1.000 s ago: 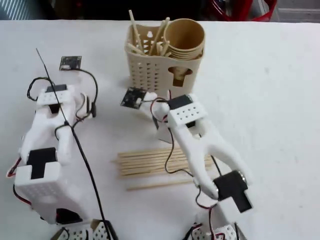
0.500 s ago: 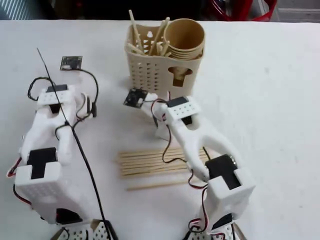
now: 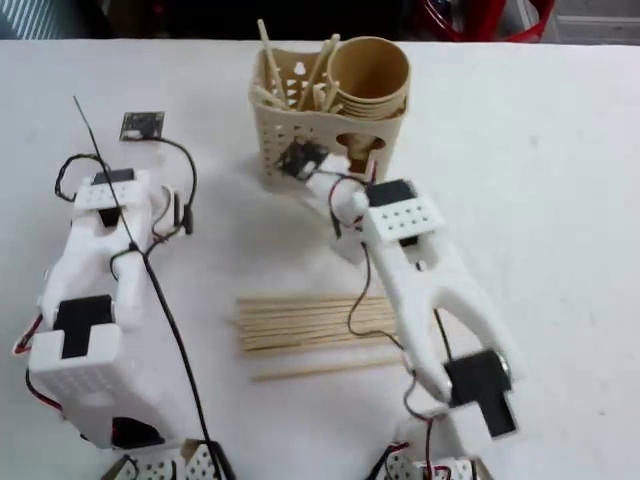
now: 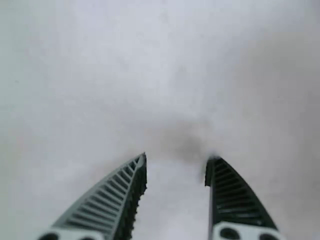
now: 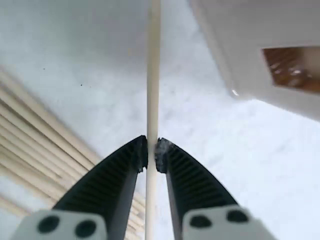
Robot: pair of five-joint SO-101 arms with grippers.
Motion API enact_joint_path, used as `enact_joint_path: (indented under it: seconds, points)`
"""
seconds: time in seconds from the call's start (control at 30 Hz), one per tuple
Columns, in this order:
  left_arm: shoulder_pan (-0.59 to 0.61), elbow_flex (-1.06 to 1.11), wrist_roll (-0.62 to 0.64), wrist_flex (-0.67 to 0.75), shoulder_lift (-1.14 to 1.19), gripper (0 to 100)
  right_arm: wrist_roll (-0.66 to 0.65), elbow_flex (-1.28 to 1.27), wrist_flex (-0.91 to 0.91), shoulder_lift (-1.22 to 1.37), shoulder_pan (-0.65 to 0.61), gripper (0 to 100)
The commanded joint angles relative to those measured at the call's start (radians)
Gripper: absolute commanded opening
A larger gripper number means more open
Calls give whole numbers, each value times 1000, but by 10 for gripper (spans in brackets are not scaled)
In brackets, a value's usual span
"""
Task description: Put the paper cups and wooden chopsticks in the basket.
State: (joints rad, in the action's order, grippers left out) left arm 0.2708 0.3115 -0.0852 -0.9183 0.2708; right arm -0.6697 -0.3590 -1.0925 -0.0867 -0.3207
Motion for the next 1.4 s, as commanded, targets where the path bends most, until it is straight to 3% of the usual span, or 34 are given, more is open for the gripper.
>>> enact_joint_path:
  seconds: [0.0, 0.13, 0.23, 0.43, 0.8, 0.93, 1.07, 1.37]
  points:
    - [-31, -72, -63, -86, -27, 192, 15, -32, -79, -216, 27, 17]
    - [-165, -117, -393, -310, -114, 149, 12, -201, -88, -398, 48, 17]
    - [-275, -112, -603, -430, -213, 175, 12, -313, -85, -527, 85, 17]
    - [-444, -97, -827, -443, -291, 214, 15, -459, -90, -714, 143, 17]
    - [-708, 146, -876, -273, -203, 217, 21, -647, -84, -863, 277, 17]
    - [-736, 250, -878, -141, -203, 215, 21, -681, -84, -906, 288, 17]
    - [-662, 281, -868, -80, -202, 214, 21, -698, -90, -937, 288, 17]
    - [-438, 192, -678, 44, -203, 214, 21, -721, -90, -955, 288, 17]
